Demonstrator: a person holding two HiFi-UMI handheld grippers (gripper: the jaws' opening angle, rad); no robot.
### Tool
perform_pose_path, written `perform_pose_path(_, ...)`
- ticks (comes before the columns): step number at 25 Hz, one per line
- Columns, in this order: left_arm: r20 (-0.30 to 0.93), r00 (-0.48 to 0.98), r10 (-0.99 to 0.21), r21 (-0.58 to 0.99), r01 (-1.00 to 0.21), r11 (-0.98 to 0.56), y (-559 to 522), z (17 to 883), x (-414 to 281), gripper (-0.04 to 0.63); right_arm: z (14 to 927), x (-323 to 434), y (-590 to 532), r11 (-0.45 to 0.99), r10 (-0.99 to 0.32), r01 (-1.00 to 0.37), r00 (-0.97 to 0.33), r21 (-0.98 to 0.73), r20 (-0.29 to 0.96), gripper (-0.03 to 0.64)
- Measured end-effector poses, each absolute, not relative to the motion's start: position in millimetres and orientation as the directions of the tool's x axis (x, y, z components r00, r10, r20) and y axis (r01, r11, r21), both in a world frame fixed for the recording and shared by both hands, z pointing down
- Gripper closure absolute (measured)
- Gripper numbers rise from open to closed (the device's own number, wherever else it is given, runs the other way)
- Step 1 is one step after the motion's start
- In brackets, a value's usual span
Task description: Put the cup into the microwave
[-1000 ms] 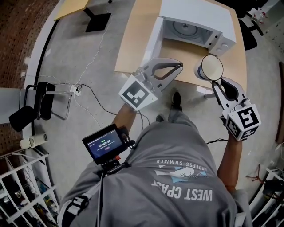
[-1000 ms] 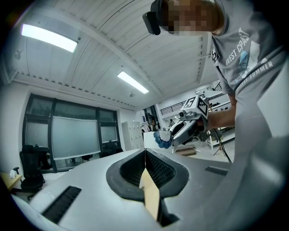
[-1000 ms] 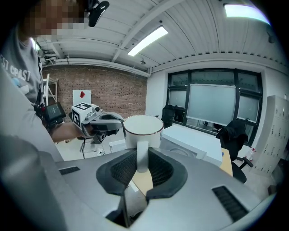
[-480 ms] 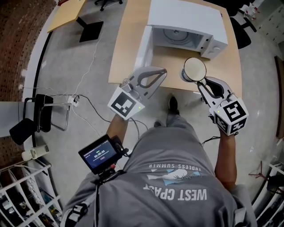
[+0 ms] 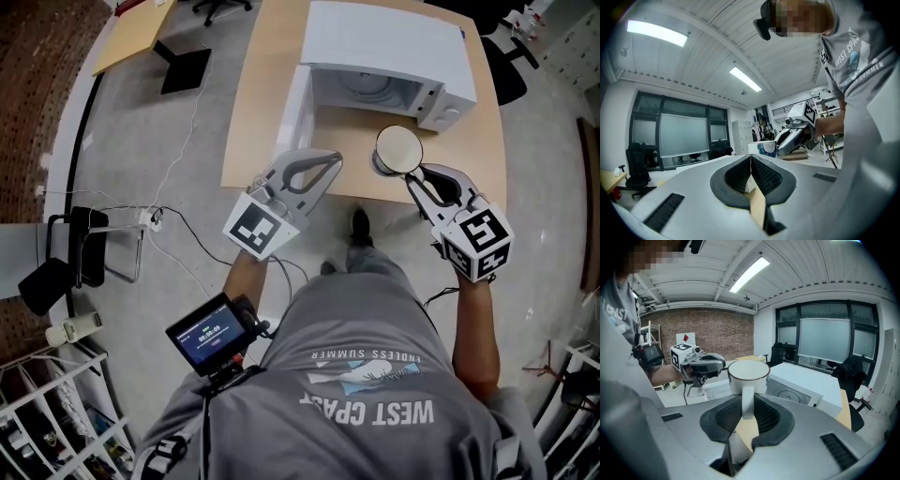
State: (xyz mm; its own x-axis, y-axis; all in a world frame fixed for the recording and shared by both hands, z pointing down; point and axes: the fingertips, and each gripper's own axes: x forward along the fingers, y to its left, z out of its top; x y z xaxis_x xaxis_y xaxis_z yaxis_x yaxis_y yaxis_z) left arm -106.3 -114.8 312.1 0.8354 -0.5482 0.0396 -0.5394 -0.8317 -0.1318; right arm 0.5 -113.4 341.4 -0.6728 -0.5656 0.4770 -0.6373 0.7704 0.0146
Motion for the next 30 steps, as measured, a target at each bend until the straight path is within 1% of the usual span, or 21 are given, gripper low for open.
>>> perform_pose_path(5,0.053,0.833,-0.551,-0.112,-0.543,-0.832,-146.6,329.5,-96.8,0.574,360.9,8.1,-148.2,0.773,-0.55,-0.634,-0.675,-0.006,0.492,0.543)
perform_pose_path(30,0.107,0.814,-0.571,-0.012,-0.573,-0.819,-221.4,373.9,-71.3,0.574,434.5,28.7,-243.4,0.767,-0.469,-0.632,-0.668,-0.109,0.578,0.543)
